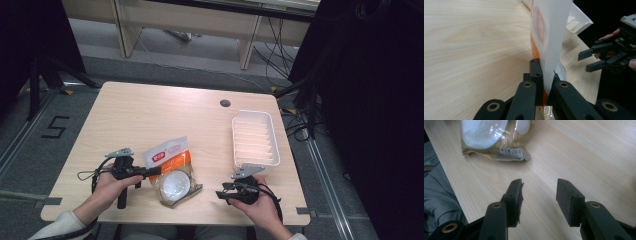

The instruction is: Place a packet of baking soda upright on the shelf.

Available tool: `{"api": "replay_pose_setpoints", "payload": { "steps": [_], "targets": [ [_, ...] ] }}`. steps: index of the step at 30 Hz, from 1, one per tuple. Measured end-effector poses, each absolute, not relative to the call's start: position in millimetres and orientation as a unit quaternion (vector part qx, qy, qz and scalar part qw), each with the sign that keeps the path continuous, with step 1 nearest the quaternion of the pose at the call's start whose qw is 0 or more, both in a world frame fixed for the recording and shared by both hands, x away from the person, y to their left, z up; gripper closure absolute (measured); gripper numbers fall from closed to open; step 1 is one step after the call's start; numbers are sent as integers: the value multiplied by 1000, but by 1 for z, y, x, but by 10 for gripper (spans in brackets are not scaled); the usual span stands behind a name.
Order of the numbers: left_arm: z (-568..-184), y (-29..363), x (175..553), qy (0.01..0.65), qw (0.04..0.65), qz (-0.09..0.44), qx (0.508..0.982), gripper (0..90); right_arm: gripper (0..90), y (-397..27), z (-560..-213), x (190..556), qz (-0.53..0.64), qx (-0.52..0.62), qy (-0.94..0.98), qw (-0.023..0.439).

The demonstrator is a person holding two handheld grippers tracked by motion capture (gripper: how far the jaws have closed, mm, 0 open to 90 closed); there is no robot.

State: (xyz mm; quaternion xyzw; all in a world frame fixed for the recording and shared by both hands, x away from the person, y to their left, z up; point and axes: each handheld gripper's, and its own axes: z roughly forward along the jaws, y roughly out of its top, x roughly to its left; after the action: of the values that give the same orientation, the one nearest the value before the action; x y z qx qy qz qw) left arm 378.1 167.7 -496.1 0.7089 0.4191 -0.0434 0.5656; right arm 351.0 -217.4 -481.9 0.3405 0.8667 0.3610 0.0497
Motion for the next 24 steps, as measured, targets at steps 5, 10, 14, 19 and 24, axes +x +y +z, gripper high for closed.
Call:
{"api": "replay_pose_setpoints", "payload": {
  "steps": [5,10,14,19,24],
  "targets": [
    [-482,159,370,371,577,-20,728,893,564,-216,-472,350,380,320,866,58],
    [-467,148,361,308,579,12,755,893,540,-215,-463,355,370,288,882,54],
    [-458,139,353,287,573,28,767,893,516,-211,-450,358,363,261,893,56],
    [-450,130,344,246,561,58,788,892,452,-203,-414,376,325,205,919,87],
    [-449,129,342,233,558,68,794,892,411,-198,-388,396,301,167,935,84]
  ]
}}
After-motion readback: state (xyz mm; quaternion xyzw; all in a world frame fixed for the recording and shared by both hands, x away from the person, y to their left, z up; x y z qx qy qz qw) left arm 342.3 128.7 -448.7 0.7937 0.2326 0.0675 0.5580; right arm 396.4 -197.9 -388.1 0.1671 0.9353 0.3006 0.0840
